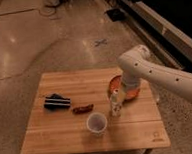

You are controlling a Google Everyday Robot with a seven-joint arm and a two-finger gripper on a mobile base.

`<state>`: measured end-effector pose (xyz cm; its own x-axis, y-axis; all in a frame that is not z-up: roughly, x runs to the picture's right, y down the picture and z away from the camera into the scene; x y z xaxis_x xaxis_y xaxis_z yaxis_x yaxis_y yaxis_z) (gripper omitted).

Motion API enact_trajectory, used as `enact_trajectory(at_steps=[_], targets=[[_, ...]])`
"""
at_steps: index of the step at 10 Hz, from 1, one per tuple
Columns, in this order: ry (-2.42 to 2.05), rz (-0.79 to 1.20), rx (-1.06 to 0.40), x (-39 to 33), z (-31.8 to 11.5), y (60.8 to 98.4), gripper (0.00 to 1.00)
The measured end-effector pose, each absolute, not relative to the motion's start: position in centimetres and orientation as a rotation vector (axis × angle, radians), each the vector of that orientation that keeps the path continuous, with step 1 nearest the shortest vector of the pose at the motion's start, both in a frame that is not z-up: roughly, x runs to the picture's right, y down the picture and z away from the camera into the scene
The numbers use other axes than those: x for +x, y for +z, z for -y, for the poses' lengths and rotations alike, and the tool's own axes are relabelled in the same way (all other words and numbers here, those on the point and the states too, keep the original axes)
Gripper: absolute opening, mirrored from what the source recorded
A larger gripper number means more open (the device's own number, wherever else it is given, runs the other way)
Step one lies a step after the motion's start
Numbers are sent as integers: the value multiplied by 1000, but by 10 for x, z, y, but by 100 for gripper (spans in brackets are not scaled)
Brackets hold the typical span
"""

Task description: Knock the bottle over

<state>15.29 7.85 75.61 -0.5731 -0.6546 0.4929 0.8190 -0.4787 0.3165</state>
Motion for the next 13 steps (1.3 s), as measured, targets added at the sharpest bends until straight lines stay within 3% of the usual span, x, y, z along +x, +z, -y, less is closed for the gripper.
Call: enact_trajectory(at_steps=[13], targets=[[-2327, 628, -301, 87, -45, 791, 80]])
